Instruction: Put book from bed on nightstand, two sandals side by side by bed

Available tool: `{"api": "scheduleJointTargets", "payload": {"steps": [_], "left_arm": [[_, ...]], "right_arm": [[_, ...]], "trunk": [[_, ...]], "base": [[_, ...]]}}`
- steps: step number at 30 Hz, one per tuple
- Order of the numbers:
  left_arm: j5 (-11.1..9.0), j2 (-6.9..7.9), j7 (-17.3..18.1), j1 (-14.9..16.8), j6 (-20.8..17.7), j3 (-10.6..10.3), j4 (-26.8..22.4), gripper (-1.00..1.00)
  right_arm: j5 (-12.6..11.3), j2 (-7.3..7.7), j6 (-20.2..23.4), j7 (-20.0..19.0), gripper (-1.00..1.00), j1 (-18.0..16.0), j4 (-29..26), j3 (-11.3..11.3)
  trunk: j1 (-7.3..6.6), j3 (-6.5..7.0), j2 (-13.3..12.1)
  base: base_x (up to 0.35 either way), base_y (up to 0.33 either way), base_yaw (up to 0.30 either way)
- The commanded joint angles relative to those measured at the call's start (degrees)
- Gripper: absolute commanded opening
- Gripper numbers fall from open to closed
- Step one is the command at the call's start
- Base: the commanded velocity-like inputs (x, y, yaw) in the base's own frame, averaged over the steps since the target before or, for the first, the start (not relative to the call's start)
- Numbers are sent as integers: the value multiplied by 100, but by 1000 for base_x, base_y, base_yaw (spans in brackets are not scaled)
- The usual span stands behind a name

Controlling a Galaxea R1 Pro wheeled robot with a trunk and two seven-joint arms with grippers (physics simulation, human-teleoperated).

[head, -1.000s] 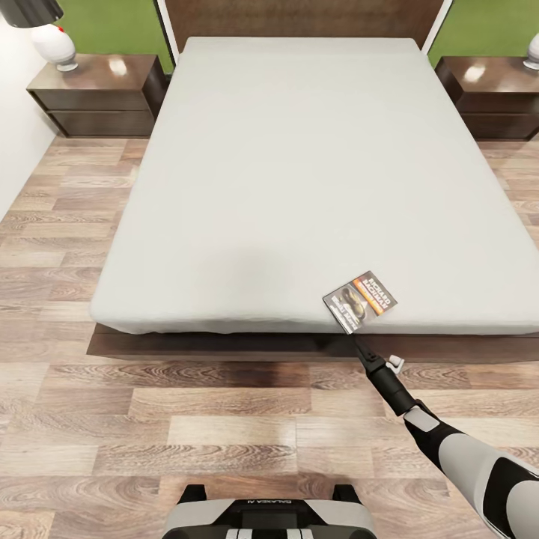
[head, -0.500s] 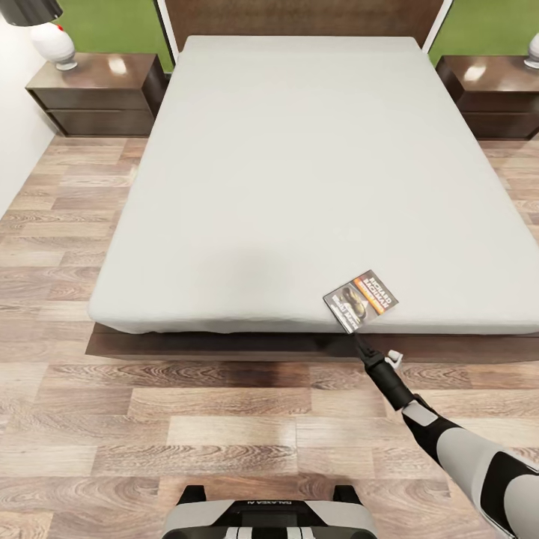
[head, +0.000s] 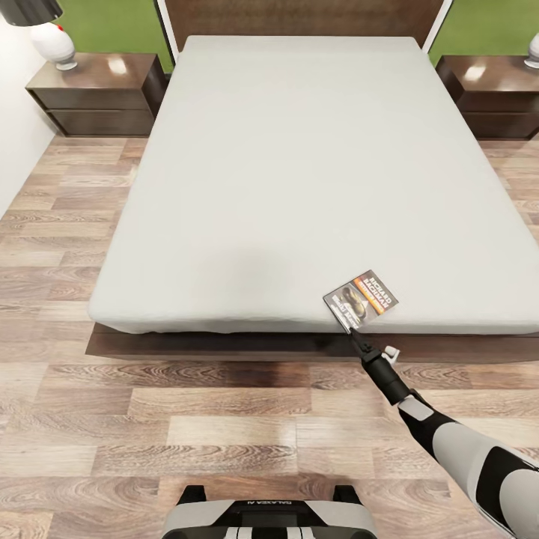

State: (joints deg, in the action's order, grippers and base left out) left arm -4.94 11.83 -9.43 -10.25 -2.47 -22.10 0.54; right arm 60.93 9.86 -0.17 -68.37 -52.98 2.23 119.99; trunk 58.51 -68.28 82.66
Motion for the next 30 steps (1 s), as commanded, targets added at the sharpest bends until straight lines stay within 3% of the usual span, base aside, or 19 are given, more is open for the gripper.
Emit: {"api": "scheduleJointTargets", "payload": {"steps": [1,8,30], "left_arm": [[-51,-4,-15,-3,-23,-49,-10,100],[-51,-13,-15,-3,-21,-49,-10,100],[-51,-19,-15,-3,-16,-50,-18,100]], "right_arm": [[50,-18,-1,7,100,-14,6,48],[52,-99,-8,176,100,-61,0,45],[59,-124,-10,243,100,-76,-3,42]], "trunk": [[0,-2,1],[0,-2,1],[0,-2,1]], "base": [[0,0,0],[0,0,0],[0,0,0]]}}
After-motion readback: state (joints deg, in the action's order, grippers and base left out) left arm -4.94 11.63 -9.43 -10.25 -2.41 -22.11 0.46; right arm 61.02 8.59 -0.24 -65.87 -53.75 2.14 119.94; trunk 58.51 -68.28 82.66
